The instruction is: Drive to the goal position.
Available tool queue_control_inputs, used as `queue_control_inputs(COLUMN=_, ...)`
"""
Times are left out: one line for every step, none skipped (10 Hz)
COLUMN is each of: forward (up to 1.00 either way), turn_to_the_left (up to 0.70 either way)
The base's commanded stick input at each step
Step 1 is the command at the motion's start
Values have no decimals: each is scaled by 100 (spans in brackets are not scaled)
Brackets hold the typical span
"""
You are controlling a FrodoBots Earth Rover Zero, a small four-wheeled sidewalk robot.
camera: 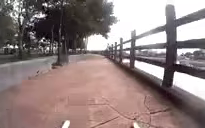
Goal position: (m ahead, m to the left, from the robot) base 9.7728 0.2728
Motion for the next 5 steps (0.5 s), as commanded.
queue_control_inputs(forward=100, turn_to_the_left=0)
queue_control_inputs(forward=100, turn_to_the_left=0)
queue_control_inputs(forward=100, turn_to_the_left=0)
queue_control_inputs(forward=100, turn_to_the_left=0)
queue_control_inputs(forward=100, turn_to_the_left=0)
